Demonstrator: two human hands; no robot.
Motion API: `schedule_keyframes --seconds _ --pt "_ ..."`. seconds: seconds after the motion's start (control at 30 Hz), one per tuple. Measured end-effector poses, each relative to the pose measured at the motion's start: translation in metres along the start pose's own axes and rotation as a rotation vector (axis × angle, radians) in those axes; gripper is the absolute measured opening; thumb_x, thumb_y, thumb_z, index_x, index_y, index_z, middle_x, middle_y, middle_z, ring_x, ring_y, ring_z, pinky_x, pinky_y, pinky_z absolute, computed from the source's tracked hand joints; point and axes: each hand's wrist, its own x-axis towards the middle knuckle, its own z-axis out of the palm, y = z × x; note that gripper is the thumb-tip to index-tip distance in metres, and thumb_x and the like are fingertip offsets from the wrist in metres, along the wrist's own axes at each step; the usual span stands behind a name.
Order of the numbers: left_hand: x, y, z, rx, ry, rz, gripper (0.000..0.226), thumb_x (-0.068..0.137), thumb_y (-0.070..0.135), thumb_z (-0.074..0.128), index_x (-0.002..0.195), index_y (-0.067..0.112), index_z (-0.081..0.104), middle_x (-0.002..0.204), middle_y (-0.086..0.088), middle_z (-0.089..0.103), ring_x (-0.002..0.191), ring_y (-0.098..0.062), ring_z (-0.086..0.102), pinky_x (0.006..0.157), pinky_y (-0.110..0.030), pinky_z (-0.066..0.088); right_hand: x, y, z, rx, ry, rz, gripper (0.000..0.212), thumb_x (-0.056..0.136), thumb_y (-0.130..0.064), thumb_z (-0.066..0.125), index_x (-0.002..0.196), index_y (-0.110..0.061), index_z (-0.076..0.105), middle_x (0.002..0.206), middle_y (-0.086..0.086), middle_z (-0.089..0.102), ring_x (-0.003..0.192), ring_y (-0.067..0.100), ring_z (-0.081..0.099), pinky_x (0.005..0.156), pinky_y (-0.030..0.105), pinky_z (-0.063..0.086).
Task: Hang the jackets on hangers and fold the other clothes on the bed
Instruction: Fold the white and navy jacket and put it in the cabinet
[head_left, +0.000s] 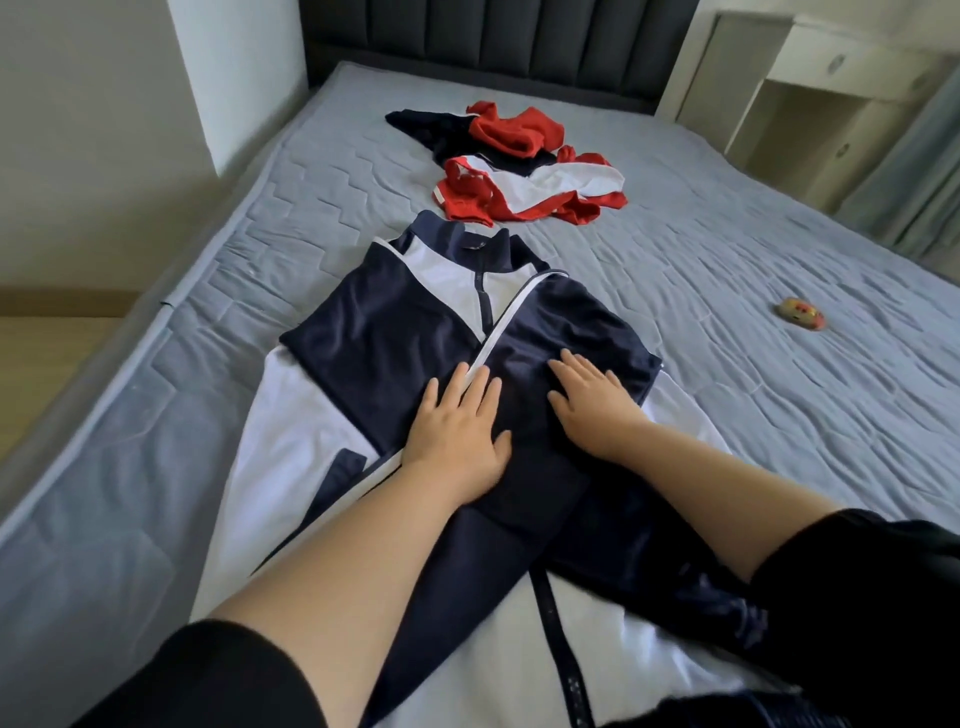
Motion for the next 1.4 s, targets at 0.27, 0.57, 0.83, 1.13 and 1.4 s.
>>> schedule_keyframes --seconds 0.27,0.57,0.83,1.13,1.4 --pt "0.001 0.000 0.004 0.015 0.039 0.005 0.068 0.098 0.046 0.024 0.153 0.012 0.000 0.161 -0.002 -0.006 0.147 -0.020 -0.011 0.119 -0.044 0.001 0.060 0.002 0.009 -0.008 0.027 -0.176 0.055 0.102 -0.042 0.026 0.153 -0.027 0.013 0.161 -0.007 0.006 0.148 0.010 0.000 0.120 0.039 -0.001" --pt "0.007 0.001 0.006 -0.057 0.044 0.002 0.068 0.097 0.047 0.025 0.153 0.014 0.003 0.161 0.000 -0.004 0.147 -0.019 -0.010 0.119 -0.046 -0.001 0.105 0.030 -0.018 -0.060 0.240 0.252 0.059 0.101 -0.040 0.023 0.152 -0.012 0.013 0.161 0.007 0.002 0.148 0.021 -0.002 0.117 0.050 -0.004" --pt "0.010 0.001 0.010 -0.047 0.057 0.012 0.086 0.076 0.049 -0.008 0.153 0.014 0.006 0.161 -0.001 0.000 0.147 -0.019 -0.007 0.117 -0.046 -0.001 0.109 0.019 0.010 -0.044 0.026 -0.172 0.057 0.101 -0.047 0.026 0.153 -0.029 0.011 0.161 -0.007 0.006 0.147 0.007 0.000 0.120 0.040 -0.002" --pt "0.009 0.001 0.005 -0.063 0.036 0.012 0.083 0.078 0.050 -0.003 0.153 0.015 0.008 0.161 -0.001 0.001 0.148 -0.020 -0.005 0.117 -0.047 0.001 0.124 0.017 0.001 -0.025 0.175 0.234 0.070 0.097 -0.052 0.024 0.154 -0.021 -0.004 0.161 0.004 -0.008 0.148 0.018 -0.009 0.118 0.050 -0.009" --pt "0.015 -0.001 0.005 -0.038 -0.052 0.018 0.071 0.096 0.049 0.026 0.153 0.013 0.002 0.161 -0.002 -0.006 0.147 -0.021 -0.008 0.118 -0.046 0.007 0.093 -0.006 0.027 0.195 0.165 0.059 0.067 0.097 -0.052 0.035 0.153 -0.026 0.010 0.162 -0.002 0.000 0.148 0.013 -0.004 0.117 0.044 -0.006"
